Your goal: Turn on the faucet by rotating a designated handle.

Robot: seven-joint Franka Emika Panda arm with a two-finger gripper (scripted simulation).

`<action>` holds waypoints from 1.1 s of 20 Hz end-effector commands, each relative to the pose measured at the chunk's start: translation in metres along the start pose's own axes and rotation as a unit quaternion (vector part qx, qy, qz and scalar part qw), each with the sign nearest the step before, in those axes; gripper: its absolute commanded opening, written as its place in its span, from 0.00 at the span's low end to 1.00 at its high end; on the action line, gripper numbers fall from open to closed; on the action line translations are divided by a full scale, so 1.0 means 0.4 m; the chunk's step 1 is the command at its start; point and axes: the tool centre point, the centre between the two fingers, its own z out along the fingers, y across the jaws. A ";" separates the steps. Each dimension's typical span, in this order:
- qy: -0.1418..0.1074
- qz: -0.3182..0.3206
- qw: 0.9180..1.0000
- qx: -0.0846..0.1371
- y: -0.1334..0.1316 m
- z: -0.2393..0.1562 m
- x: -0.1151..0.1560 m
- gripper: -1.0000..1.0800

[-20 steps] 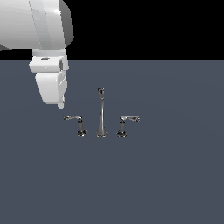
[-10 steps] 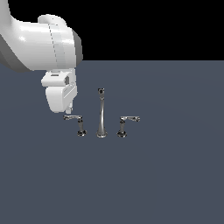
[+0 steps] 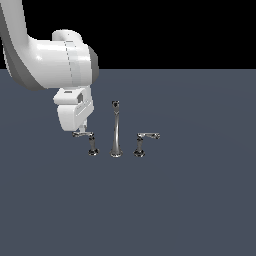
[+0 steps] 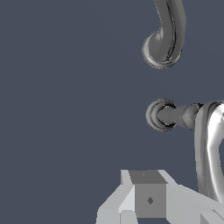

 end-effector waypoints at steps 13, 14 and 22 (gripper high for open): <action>-0.001 0.002 1.000 0.000 0.079 0.001 -0.038 0.00; -0.001 0.002 1.000 0.000 0.088 0.001 -0.043 0.00; -0.002 -0.007 1.000 0.003 0.115 0.001 -0.030 0.00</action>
